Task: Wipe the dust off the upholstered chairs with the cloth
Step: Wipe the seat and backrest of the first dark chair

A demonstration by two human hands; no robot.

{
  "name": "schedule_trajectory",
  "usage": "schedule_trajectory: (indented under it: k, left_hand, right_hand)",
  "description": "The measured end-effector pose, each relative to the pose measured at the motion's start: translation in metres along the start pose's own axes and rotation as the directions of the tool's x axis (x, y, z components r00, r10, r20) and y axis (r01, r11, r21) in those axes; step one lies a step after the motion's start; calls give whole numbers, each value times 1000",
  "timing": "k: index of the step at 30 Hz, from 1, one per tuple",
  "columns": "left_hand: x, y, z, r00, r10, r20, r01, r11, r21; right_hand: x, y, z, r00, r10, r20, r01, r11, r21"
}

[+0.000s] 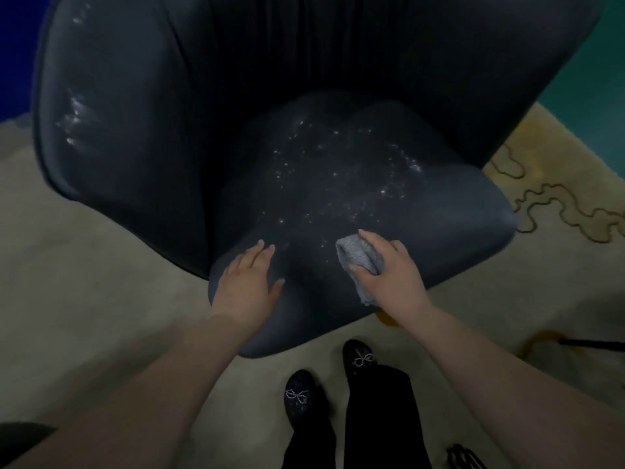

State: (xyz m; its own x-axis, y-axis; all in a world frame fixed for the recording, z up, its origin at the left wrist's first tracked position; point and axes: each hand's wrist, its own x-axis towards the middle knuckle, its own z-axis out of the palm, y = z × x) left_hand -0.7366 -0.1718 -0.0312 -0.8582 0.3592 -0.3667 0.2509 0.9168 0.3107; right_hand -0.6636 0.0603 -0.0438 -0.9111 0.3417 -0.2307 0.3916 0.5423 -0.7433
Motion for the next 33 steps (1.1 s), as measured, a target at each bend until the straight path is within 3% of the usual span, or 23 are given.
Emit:
schedule_trajectory:
  k: [4, 8, 12, 17, 19, 22, 24, 27, 29, 33]
  left_hand:
    - [11, -26, 41, 998, -58, -32, 56, 996, -65]
    - [14, -40, 80, 995, -81, -57, 75, 993, -95]
    - [18, -45, 105, 993, -80, -83, 70, 991, -114]
    - [27, -47, 114, 991, -63, -121, 53, 995, -89]
    - [28, -48, 115, 989, -63, -130, 55, 996, -68]
    - [29, -50, 114, 987, -96, -128, 88, 994, -68]
    - [30, -49, 112, 986, -114, -120, 105, 991, -76]
    - [32, -45, 113, 988, -112, -110, 104, 992, -69]
    - [32, -42, 114, 987, -117, -109, 110, 992, -67]
    - [31, -43, 115, 982, -141, -122, 137, 990, -47]
  right_hand:
    - [27, 19, 52, 989, -148, 17, 149, 968, -201]
    - [39, 44, 92, 986, -99, -136, 47, 937, -345]
    - [38, 57, 118, 980, -134, -146, 54, 889, -455]
    - [40, 55, 130, 903, -419, 90, 385, 702, -600]
    - [59, 64, 115, 927, -371, 49, 318, 712, -626]
    - [76, 70, 99, 969, -163, -184, 33, 830, -557]
    - [67, 59, 114, 967, -199, -162, 85, 845, -528]
    - [45, 44, 140, 926, -374, 51, 340, 768, -543]
    - [49, 50, 133, 904, -414, 109, 402, 732, -551]
    - [71, 72, 102, 967, -240, -80, 157, 817, -554]
